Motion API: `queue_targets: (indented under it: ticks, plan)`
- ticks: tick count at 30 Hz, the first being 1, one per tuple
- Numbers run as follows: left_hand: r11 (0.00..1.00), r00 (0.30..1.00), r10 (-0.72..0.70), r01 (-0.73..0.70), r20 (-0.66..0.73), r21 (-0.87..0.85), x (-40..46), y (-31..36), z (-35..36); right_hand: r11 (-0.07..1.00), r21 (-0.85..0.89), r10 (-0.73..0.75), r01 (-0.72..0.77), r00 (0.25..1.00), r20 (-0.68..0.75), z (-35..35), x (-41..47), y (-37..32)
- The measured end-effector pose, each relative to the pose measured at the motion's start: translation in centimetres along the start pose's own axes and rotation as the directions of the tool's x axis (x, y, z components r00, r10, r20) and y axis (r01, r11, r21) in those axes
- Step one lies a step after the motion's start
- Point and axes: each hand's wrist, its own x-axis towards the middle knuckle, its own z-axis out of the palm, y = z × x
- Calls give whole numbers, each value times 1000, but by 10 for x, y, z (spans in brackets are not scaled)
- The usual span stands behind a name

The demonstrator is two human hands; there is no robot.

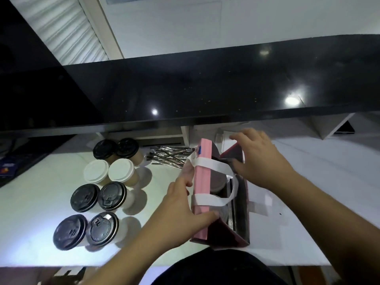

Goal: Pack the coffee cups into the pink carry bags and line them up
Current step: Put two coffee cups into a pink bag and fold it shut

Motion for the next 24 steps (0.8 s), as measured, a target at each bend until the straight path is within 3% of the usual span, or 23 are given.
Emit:
queue_targets:
  ticks: [4, 9, 17, 24]
  plan:
    - [997, 997, 20, -25, -71, -66, 5, 8, 13, 995, -71, -65, 70, 995, 72, -2, 20, -1]
    - [998, 998, -8, 4, -66, -60, 14, 6, 13, 998, -57, -17, 27, 984, 176, -3, 27, 2]
    - [997, 990, 81, -82, -115, -3, 37, 0, -5, 991, -10, 132, -131, 987, 91, -4, 9, 22]
    - [986, 987, 160, -160, -3, 56, 85, -2, -33, 965, 37, 259, -259, 966, 14, -6, -33, 29]
